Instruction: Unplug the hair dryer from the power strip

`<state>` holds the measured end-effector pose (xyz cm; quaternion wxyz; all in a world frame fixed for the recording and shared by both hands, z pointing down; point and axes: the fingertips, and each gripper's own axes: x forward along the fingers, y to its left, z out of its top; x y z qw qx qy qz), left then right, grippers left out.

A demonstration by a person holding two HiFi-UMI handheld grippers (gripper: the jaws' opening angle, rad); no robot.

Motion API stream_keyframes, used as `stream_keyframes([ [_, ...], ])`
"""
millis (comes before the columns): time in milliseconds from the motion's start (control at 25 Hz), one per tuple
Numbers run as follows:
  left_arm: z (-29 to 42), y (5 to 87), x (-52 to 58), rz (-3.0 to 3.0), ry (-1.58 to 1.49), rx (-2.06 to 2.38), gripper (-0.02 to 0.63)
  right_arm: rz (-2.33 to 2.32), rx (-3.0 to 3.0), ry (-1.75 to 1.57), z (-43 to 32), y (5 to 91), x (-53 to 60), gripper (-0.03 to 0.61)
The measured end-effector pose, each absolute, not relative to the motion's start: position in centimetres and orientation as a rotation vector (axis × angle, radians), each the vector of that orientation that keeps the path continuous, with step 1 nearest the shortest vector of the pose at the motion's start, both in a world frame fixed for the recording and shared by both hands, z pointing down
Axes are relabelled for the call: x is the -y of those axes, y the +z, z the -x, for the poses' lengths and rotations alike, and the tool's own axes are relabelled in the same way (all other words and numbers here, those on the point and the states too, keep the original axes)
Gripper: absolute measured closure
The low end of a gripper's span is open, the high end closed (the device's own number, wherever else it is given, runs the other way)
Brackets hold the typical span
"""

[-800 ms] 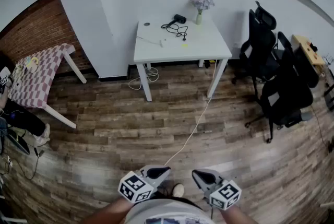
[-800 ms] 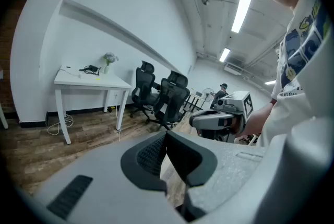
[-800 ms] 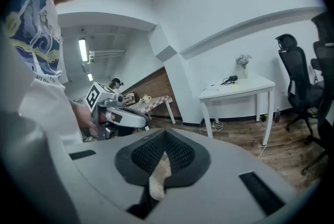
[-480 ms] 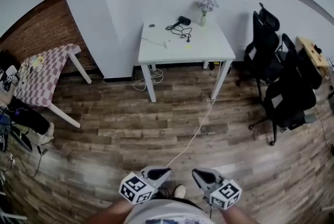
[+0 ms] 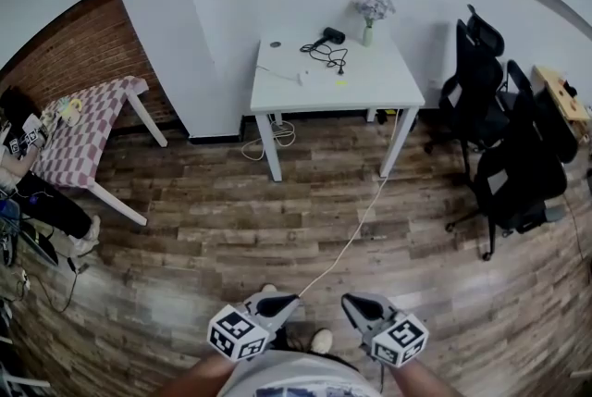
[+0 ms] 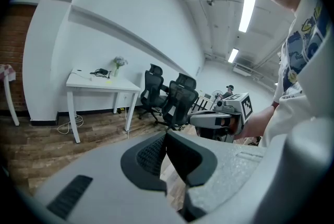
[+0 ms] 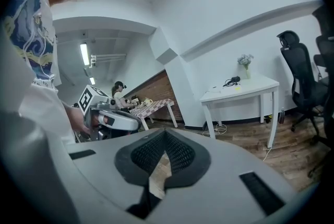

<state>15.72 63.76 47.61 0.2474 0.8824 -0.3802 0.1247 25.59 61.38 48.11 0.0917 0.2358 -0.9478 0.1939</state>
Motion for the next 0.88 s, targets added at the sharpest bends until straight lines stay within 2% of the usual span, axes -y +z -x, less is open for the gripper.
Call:
stream_keyframes([
  [80, -14.9, 47.9, -62.7, -2.408, 0.335, 1.020, 0.611, -0.717, 2.819, 0.555, -25.0, 47.8, -60.2, 0.570],
  [120, -14.7, 48.0, -62.0, -2.415, 0.335, 1.003, 0.610, -0.731, 2.815, 0.545, -24.8, 47.8, -59.4, 0.513],
  [160, -14.4, 48.1, -61.2, -2.426, 0.336, 0.984, 0.610, -0.748, 2.806, 0.539, -24.5, 47.9, -58.7, 0.491],
  [400, -11.3, 47.6, -55.4, -2.494, 0.332, 0.912, 0.611, -0.828, 2.753, 0.483, -21.2, 48.0, -53.6, 0.491],
  [880, 0.6, 48.1, -47.7, -2.533, 0.345, 0.814, 0.611, -0.943, 2.668, 0.458, -9.6, 47.6, -44.0, 0.453],
])
